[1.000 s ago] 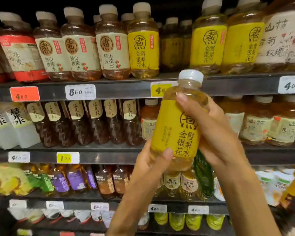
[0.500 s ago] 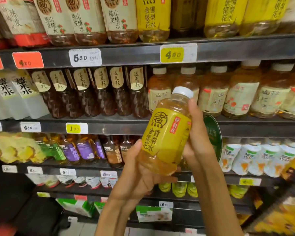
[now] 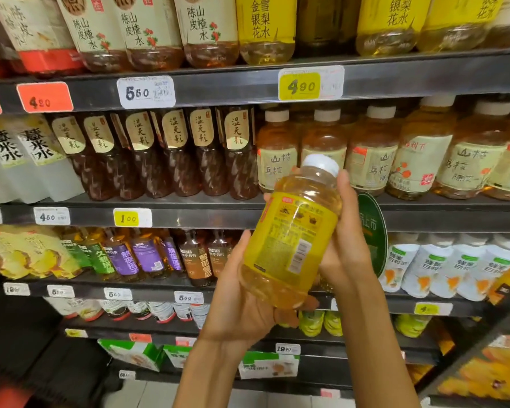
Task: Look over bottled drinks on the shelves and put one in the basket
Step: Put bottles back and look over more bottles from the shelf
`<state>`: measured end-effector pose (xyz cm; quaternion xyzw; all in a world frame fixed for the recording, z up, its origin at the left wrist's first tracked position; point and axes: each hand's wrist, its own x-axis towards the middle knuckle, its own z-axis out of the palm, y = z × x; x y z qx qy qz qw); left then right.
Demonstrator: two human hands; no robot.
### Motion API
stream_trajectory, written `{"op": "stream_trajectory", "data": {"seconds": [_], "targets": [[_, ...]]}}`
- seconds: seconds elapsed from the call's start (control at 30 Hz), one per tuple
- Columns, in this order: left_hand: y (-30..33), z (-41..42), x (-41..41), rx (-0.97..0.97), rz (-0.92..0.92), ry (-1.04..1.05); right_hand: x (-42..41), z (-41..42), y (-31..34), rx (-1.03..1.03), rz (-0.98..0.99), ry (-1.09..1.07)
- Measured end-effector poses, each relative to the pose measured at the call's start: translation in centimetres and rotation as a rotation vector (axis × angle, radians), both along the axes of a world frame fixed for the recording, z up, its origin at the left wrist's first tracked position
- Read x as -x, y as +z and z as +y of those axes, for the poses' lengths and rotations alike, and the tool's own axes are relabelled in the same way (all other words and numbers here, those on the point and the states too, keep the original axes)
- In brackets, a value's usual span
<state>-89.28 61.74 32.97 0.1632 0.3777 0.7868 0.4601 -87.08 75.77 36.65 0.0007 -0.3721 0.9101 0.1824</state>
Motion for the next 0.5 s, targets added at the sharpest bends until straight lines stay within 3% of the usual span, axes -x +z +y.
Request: {"op": "stream_trajectory", "data": {"seconds": [0.2,0.33,0.5], "targets": [[-1.2,-0.5,0.0,0.099,0.087,-0.013,-0.4,0.0,0.6,0.000,-0.017,0.018],[-0.4,-0.6,0.8,0.197,0.213,0.139,-0.5,0.2,1.1,-0.172,-0.082,-0.093],[0.2,0.0,0.1,0.188,0.374,0.210,-0.3,0.2,2.0,-0.354,-0.147,-0.149]]}}
